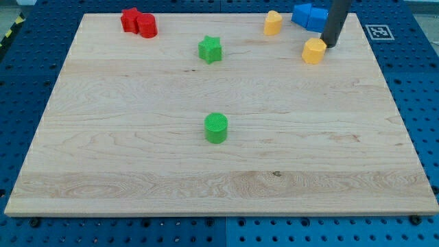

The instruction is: Place the hexagon diagonal bottom right to the green star

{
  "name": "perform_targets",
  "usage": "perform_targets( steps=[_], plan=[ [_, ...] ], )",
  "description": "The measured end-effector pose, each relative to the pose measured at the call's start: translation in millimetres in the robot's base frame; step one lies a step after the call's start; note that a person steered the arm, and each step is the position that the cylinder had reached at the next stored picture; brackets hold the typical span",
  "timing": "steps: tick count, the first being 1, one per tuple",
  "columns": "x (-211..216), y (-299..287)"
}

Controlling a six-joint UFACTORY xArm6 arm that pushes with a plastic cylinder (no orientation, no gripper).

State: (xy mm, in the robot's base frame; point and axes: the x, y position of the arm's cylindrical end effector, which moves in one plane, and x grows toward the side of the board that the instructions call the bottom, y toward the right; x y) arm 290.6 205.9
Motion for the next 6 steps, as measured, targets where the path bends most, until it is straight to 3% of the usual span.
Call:
perform_targets(
  steps=[4, 6],
  plan=[
    [6, -21],
    [30, -40]
  ],
)
